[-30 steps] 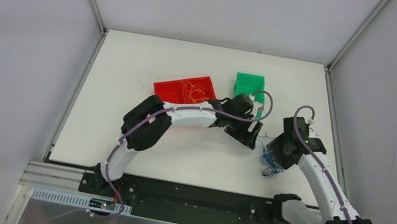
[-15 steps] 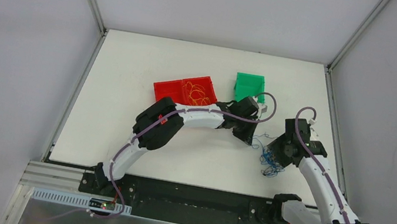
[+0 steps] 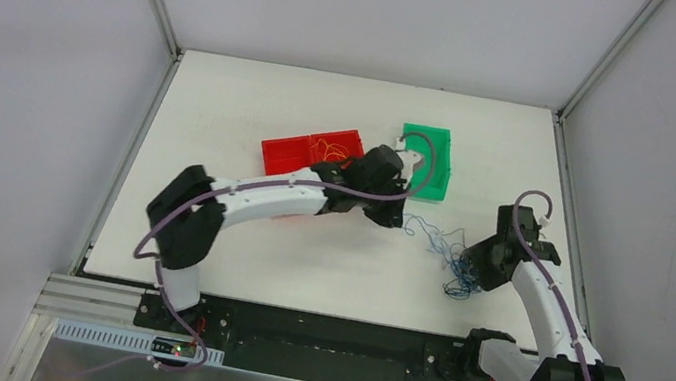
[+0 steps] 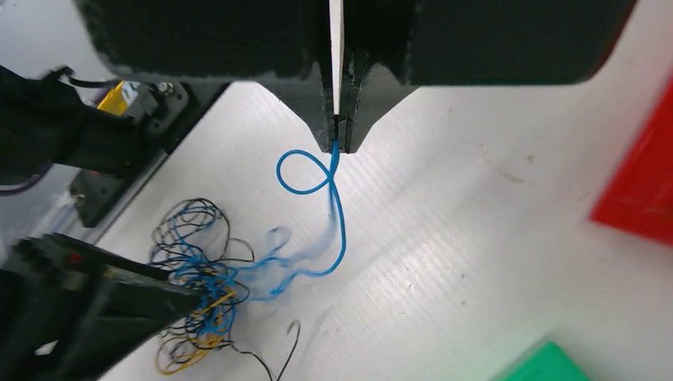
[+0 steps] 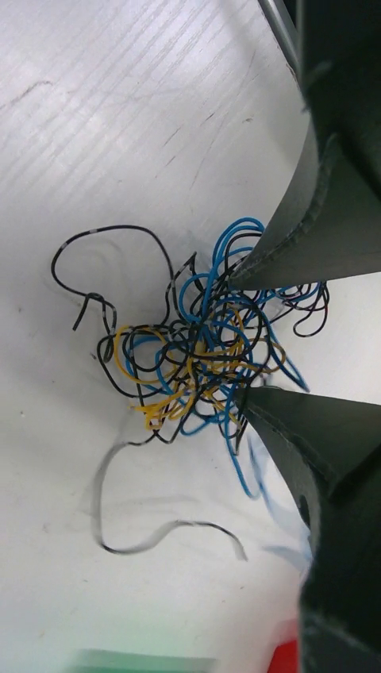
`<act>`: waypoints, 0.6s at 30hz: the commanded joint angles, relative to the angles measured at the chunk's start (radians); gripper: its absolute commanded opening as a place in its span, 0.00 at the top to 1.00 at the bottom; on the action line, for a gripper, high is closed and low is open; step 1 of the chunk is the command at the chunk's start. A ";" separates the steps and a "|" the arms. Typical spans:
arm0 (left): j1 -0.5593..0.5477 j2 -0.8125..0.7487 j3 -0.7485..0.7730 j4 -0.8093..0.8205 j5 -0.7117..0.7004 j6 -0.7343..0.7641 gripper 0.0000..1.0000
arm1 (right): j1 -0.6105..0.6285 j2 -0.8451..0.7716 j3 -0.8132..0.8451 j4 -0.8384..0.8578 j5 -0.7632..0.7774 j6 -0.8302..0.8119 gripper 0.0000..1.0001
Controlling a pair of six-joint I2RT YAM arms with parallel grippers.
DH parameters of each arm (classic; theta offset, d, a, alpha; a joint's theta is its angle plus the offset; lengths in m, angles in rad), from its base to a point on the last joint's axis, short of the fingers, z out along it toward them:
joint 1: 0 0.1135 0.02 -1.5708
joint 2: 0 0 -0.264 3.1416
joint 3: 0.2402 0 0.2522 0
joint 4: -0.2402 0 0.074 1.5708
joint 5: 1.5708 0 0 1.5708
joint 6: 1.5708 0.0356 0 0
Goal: Untangle the cables
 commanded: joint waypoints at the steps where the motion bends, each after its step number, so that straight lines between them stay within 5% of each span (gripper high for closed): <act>1: 0.057 -0.269 -0.089 -0.036 -0.062 0.019 1.00 | -0.049 -0.014 -0.014 0.003 0.023 0.045 0.51; 8: 0.116 -0.581 -0.120 -0.274 -0.126 0.039 1.00 | -0.090 -0.037 0.013 -0.082 0.143 0.097 0.57; 14: 0.166 -0.761 -0.135 -0.388 -0.095 0.037 1.00 | -0.092 -0.110 0.056 -0.048 -0.006 -0.051 0.24; 18: 0.224 -0.795 -0.121 -0.480 -0.124 0.033 1.00 | -0.092 -0.205 0.085 -0.021 -0.081 -0.136 0.13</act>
